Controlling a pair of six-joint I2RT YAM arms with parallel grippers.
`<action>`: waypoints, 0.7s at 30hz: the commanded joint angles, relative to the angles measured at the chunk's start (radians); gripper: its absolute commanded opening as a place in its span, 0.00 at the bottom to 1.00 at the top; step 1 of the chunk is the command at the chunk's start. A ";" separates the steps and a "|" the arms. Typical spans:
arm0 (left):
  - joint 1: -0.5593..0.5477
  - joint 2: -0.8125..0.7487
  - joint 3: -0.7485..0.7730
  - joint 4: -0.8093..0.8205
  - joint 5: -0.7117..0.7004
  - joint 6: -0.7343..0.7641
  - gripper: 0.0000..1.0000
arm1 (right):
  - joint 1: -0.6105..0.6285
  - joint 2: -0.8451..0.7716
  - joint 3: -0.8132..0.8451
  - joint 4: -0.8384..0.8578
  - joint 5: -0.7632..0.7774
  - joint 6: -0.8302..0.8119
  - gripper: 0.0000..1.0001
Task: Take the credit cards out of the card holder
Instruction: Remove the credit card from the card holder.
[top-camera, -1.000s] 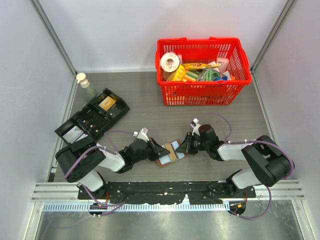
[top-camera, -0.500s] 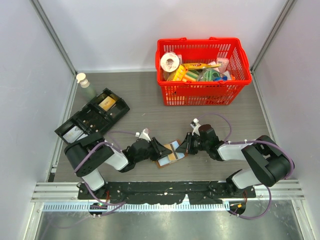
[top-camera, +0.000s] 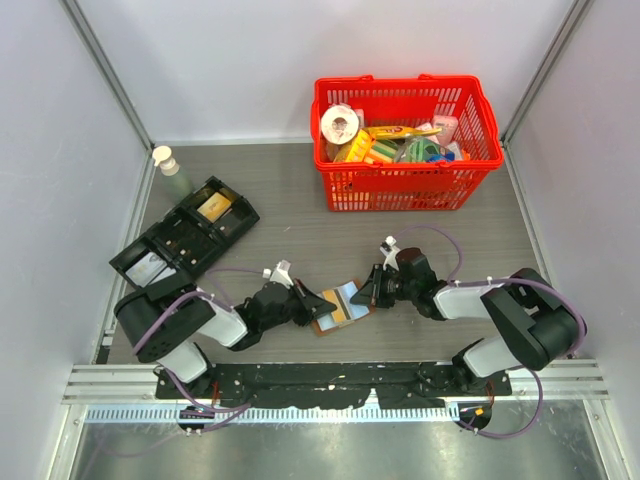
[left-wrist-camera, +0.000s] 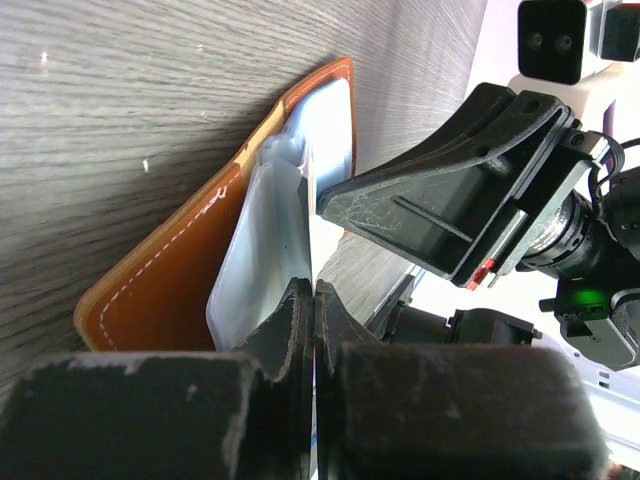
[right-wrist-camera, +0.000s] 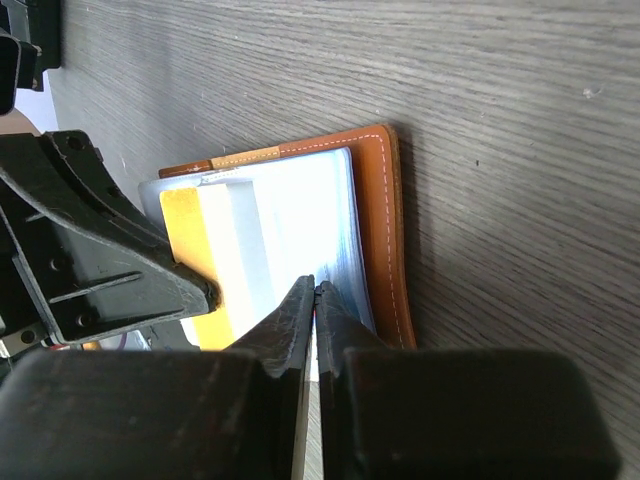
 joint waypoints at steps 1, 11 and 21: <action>0.007 -0.039 -0.020 0.079 -0.012 -0.022 0.00 | 0.002 0.056 -0.031 -0.177 0.153 -0.068 0.09; 0.011 -0.138 -0.060 -0.061 -0.026 0.003 0.00 | -0.001 0.028 -0.026 -0.182 0.147 -0.069 0.09; 0.013 -0.557 0.086 -0.780 -0.192 0.321 0.00 | -0.001 -0.104 0.087 -0.364 0.163 -0.131 0.10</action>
